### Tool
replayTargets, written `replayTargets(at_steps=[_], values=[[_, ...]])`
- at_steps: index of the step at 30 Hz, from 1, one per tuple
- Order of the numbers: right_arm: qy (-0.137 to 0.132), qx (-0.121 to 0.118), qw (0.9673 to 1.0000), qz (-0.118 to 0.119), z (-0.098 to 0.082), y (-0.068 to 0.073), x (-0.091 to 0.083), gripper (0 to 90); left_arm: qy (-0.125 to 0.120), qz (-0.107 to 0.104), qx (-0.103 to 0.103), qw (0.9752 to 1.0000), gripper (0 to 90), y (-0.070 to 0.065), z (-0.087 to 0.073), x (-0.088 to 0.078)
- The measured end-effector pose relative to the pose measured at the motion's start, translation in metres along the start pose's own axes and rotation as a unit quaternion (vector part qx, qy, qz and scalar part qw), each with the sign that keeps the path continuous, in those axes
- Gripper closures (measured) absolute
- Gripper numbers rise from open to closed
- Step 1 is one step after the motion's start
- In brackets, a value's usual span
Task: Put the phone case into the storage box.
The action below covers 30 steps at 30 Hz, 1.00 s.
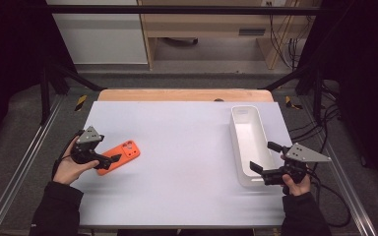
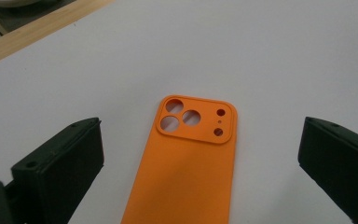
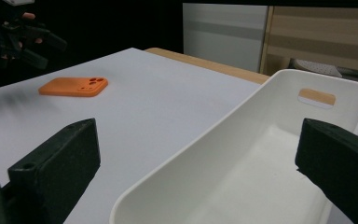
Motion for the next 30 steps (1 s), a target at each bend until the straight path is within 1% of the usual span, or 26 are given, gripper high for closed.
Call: replayTargets(at_steps=[7, 9, 10, 14, 17, 19, 20, 28, 30], values=[[0.001, 0.000, 1.0000, 0.000, 0.000, 0.000, 0.000, 0.5, 0.011, 0.004, -0.004, 0.9999, 0.0, 0.005, -0.004, 0.007], [0.001, -0.001, 1.0000, 0.001, 0.000, 0.000, 0.001, 0.5, 0.012, 0.006, -0.002, 0.9999, 0.0, 0.007, -0.005, 0.008], [0.002, -0.001, 1.0000, 0.000, -0.001, 0.001, 0.001, 0.5, 0.014, 0.004, -0.005, 0.9999, 0.0, 0.007, -0.005, 0.009], [0.003, 0.000, 1.0000, 0.000, -0.001, 0.001, 0.001, 0.5, 0.025, 0.003, -0.001, 0.9997, 0.0, 0.008, -0.009, 0.015], [0.002, -0.001, 1.0000, 0.000, -0.001, 0.001, 0.001, 0.5, 0.030, -0.001, -0.004, 0.9995, 0.0, 0.010, -0.011, 0.018], [0.003, 0.000, 1.0000, 0.000, -0.001, 0.001, 0.001, 0.5, 0.032, -0.002, -0.002, 0.9995, 0.1, 0.010, -0.011, 0.018], [0.004, 0.000, 1.0000, 0.000, -0.001, 0.001, 0.001, 0.5, 0.037, -0.001, 0.001, 0.9993, 0.4, 0.011, -0.013, 0.020], [0.003, -0.001, 1.0000, 0.000, -0.001, 0.001, 0.001, 0.5, 0.040, -0.009, 0.006, 0.9991, 1.0, 0.012, -0.015, 0.025], [0.004, -0.001, 1.0000, 0.000, -0.001, 0.001, 0.001, 0.5, 0.044, -0.008, 0.006, 0.9990, 1.1, 0.013, -0.016, 0.027]])
Point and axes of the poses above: each handheld gripper's, and its own axes: x roughly forward along the jaws, z roughly out of its top, y roughly to its left, the point moved 7 cm from there along x, roughly forward along the jaws, and after that the axes turned 2 degrees about -z, right-handed, at the moved point
